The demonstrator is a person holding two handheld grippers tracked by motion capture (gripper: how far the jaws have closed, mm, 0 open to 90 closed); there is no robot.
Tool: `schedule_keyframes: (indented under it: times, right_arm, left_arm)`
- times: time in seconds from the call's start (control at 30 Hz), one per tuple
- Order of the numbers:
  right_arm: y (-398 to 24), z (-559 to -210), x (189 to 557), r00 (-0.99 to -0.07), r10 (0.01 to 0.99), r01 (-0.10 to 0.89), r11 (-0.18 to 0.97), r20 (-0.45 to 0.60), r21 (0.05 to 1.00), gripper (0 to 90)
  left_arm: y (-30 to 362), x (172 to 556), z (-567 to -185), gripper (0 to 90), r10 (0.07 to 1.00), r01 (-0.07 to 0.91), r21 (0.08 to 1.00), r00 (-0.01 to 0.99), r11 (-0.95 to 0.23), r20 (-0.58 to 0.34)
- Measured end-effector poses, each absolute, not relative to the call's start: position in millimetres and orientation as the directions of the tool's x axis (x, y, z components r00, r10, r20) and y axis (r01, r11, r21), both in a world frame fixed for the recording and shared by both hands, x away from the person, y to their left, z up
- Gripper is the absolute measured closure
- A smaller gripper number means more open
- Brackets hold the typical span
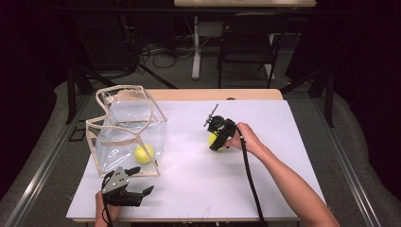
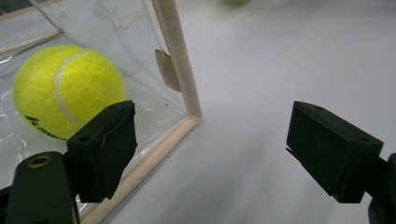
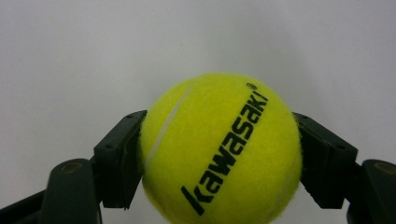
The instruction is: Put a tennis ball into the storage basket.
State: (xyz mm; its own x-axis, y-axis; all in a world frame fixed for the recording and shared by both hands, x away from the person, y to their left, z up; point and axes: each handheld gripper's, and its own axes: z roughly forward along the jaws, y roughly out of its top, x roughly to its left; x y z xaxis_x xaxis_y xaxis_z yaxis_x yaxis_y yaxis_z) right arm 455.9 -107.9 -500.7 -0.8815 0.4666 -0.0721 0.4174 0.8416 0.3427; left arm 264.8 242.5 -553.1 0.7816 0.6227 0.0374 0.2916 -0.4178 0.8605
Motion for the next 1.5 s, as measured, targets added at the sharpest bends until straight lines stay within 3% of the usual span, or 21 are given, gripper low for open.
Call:
schedule_keyframes:
  times: [1.5]
  right_arm:
    - [-82,-452,458,-0.903,0.401,0.332,0.878,-0.153,0.344,25.5]
  left_arm:
    - [243,265,-553,15.9,0.622,0.29,0.861,0.782,-0.419,0.039]
